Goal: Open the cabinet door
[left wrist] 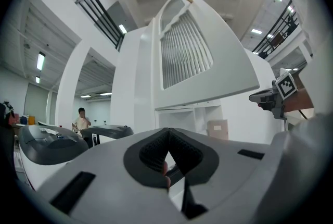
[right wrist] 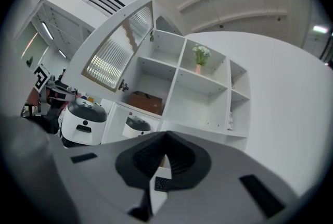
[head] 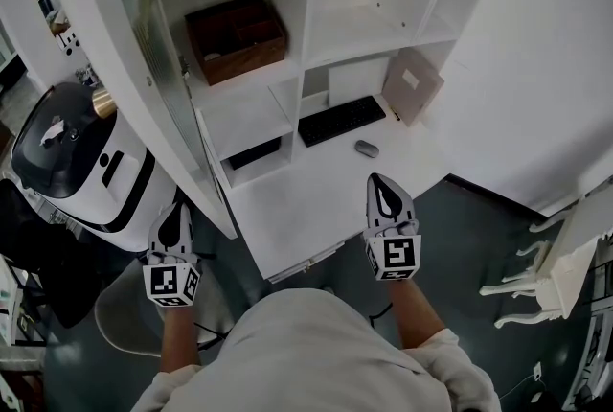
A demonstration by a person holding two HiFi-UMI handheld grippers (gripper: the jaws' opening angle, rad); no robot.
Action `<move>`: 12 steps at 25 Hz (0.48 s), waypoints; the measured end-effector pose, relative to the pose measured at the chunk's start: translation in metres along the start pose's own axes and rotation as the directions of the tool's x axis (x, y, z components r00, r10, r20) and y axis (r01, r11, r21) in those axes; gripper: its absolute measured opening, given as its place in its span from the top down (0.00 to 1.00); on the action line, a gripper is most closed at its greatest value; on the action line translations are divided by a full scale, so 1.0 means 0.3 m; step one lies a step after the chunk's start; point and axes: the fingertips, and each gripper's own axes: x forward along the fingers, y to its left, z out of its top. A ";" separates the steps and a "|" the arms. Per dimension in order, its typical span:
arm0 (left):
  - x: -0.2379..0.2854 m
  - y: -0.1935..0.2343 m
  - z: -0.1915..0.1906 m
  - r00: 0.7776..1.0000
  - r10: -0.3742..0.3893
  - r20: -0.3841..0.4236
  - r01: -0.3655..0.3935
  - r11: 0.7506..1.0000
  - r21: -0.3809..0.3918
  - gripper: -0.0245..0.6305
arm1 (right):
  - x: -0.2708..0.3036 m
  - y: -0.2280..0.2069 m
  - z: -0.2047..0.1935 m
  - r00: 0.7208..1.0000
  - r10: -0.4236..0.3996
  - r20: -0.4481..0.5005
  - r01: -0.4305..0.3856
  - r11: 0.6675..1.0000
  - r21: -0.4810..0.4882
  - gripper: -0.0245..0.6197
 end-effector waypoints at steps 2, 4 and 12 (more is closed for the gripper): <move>-0.003 0.002 -0.001 1.000 0.002 0.000 -0.002 1.000 -0.001 0.96 | 0.001 0.004 0.000 1.000 0.003 -0.001 -0.003 1.000 -0.001 0.96; -0.006 0.002 -0.001 1.000 0.003 -0.001 -0.003 1.000 -0.001 0.96 | 0.001 0.005 0.000 1.000 0.004 0.000 -0.004 1.000 -0.001 0.96; -0.009 0.005 -0.002 1.000 0.005 -0.001 -0.005 1.000 0.000 0.96 | 0.005 0.007 0.006 1.000 0.008 0.004 -0.008 1.000 -0.004 0.96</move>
